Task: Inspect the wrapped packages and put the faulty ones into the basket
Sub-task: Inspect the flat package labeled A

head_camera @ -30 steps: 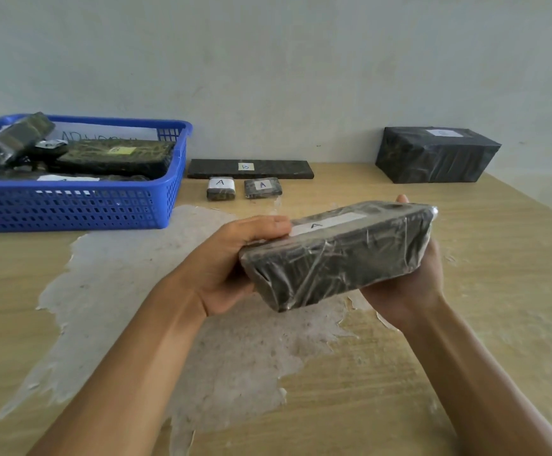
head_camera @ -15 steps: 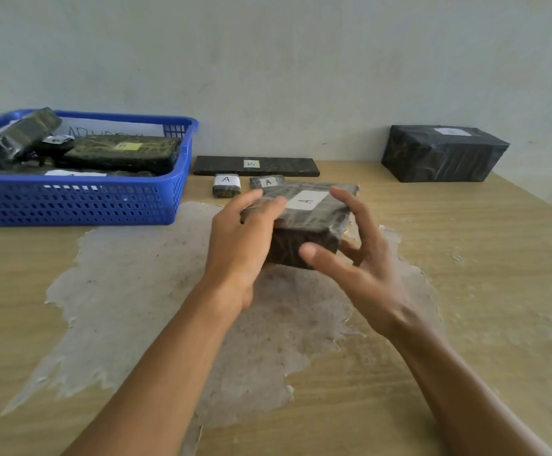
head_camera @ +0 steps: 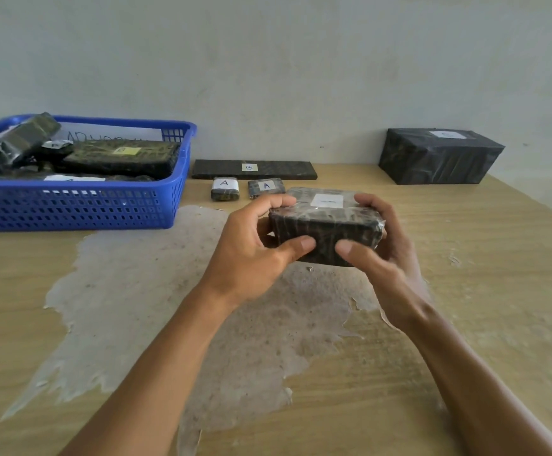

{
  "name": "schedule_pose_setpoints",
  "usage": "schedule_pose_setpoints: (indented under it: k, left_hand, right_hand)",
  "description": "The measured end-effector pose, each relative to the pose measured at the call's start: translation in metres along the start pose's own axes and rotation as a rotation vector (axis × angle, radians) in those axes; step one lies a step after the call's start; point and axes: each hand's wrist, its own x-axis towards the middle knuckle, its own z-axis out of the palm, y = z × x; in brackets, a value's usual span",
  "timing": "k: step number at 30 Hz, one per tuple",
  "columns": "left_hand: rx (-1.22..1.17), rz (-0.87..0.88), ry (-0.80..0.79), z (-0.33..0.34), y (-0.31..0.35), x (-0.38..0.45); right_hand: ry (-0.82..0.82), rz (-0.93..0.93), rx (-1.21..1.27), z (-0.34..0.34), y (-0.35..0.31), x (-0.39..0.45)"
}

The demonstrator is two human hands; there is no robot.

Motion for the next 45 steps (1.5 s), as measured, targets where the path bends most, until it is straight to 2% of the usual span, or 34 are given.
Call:
schedule_pose_setpoints:
  k: [7, 12, 19, 22, 26, 28, 30, 34, 37, 40, 42, 45]
  left_hand:
    - [-0.045, 0.047, -0.016, 0.001, -0.001, 0.000]
    - [-0.069, 0.015, -0.133, -0.008, 0.003, 0.000]
    - [-0.049, 0.007, -0.062, -0.007, -0.004, 0.000]
    - [-0.046, -0.003, -0.067, -0.009, -0.002, 0.000]
    - [-0.208, -0.134, -0.164, -0.013, 0.005, -0.002]
    - [-0.290, -0.211, -0.102, -0.011, 0.009, -0.001]
    - [-0.319, -0.237, 0.062, -0.009, 0.010, 0.001]
    - [-0.356, -0.217, 0.221, -0.014, 0.006, 0.006]
    - [-0.381, -0.202, 0.295, -0.021, 0.008, 0.009]
    - [-0.413, -0.212, 0.302, -0.025, 0.010, 0.009]
    - [-0.433, -0.222, 0.287, -0.025, 0.011, 0.008]
    - [-0.432, -0.218, 0.215, -0.020, 0.010, 0.009]
  right_hand:
    - [0.055, -0.098, 0.027, 0.002, -0.001, -0.001]
    - [0.109, -0.130, 0.075, 0.002, 0.001, -0.001]
    - [0.014, -0.113, 0.064, 0.002, 0.002, -0.001]
    - [0.041, -0.142, 0.025, 0.004, 0.001, -0.002]
    - [0.098, -0.175, -0.002, 0.014, 0.002, -0.006]
    - [0.107, -0.197, -0.027, 0.019, 0.005, -0.006]
    - [0.080, -0.190, -0.051, 0.022, 0.009, -0.005]
    - [0.000, -0.172, -0.249, 0.017, 0.011, -0.003]
    - [0.045, -0.212, -0.451, 0.007, 0.010, -0.003]
    - [0.084, -0.238, -0.663, -0.007, 0.006, 0.001]
    - [-0.003, -0.219, -0.802, -0.013, -0.001, 0.005]
    - [-0.242, -0.176, -0.953, -0.011, -0.014, 0.011]
